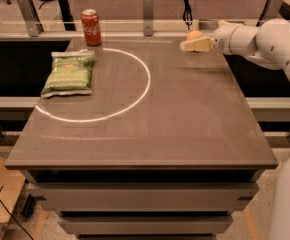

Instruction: Move orange near green jalapeno chip bag

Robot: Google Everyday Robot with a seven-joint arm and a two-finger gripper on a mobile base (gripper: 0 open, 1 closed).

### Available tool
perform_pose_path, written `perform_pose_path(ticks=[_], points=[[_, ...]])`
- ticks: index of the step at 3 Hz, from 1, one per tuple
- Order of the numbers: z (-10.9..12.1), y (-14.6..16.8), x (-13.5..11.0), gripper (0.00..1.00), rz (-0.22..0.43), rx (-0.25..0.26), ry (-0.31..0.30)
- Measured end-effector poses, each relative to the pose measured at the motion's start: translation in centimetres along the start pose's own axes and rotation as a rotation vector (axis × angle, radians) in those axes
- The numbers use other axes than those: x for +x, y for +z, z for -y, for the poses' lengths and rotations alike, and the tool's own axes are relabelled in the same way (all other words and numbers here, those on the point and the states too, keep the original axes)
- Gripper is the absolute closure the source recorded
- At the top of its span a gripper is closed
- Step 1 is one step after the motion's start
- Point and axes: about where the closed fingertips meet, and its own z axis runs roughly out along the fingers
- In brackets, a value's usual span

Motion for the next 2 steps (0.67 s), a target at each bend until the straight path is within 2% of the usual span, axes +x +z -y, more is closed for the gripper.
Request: perform_pose_path(ticks=[1,2], points=[[0.8,1.5,0.8,0.00,-0.014,0.051,0.019],[1.6,2.9,2.1,0.00,-0.035,0.081,0.047]])
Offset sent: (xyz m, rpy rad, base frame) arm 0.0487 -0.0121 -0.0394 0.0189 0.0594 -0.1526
